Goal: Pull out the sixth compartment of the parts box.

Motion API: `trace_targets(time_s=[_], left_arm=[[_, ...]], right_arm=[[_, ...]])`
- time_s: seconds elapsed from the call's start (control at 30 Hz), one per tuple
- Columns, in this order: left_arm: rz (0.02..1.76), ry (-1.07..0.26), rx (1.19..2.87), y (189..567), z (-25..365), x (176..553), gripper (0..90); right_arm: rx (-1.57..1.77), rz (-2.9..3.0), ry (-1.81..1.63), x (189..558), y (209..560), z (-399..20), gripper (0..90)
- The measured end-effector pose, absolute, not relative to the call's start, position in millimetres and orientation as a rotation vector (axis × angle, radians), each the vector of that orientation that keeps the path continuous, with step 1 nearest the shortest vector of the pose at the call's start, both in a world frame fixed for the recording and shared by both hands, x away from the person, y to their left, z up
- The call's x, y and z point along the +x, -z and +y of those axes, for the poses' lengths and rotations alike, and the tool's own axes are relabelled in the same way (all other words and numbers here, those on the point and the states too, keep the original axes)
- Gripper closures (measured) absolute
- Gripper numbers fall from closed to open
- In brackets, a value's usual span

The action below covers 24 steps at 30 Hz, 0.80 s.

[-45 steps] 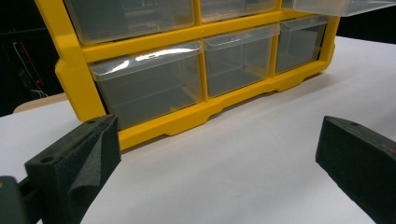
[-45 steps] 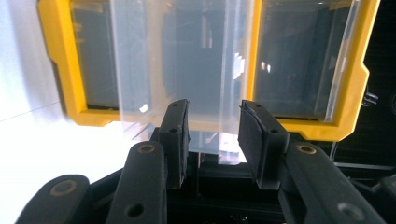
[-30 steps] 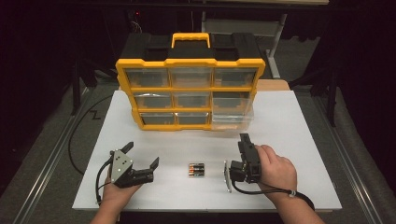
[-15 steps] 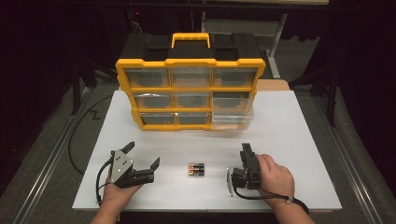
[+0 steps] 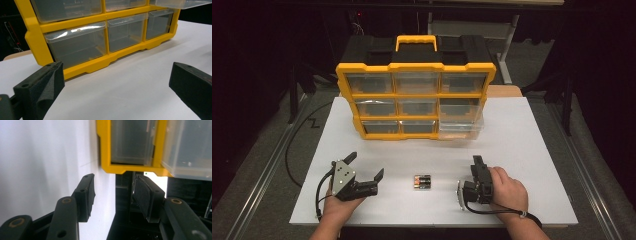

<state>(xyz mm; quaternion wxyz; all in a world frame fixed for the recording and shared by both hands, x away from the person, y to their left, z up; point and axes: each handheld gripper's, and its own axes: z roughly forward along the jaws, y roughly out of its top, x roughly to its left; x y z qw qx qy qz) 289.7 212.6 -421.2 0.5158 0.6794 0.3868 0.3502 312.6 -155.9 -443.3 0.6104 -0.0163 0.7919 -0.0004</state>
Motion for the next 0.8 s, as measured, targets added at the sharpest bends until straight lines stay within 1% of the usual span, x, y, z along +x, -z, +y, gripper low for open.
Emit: trace_targets(time_s=[0.07,0.23,0.27,0.3,0.33,0.47,0.5,0.6,0.8], left_arm=[[0.933,-0.841,1.631,421.4,213.1,289.7,1.0],[0.937,-0.84,1.626,421.5,214.1,289.9,0.9],[0.937,-0.839,1.624,421.3,214.4,289.7,0.9],[0.937,-0.839,1.624,421.3,214.4,289.7,0.9],[0.937,-0.839,1.623,421.2,214.4,289.7,0.9],[0.936,-0.837,1.621,421.0,214.6,289.5,0.9],[0.936,-0.837,1.621,421.0,214.6,289.5,0.9],[0.937,-0.837,1.621,421.1,214.9,289.7,0.9],[0.931,-0.836,1.625,421.1,214.0,289.2,0.9]], right_arm=[[-0.039,1.833,-0.002,313.0,446.2,-154.3,47.1],[-0.052,1.828,-0.025,311.6,447.7,-151.3,32.4],[-0.038,1.839,-0.015,310.3,447.0,-150.8,30.6],[-0.038,1.839,-0.015,310.3,447.0,-150.8,30.6],[-0.04,1.842,-0.022,310.0,447.6,-150.8,26.2],[-0.043,1.853,-0.024,311.6,449.2,-151.2,17.9],[-0.043,1.853,-0.024,311.6,449.2,-151.2,17.9],[-0.018,1.835,-0.054,313.7,447.6,-151.2,1.8],[0.022,1.802,-0.118,315.6,441.8,-154.7,0.6]])
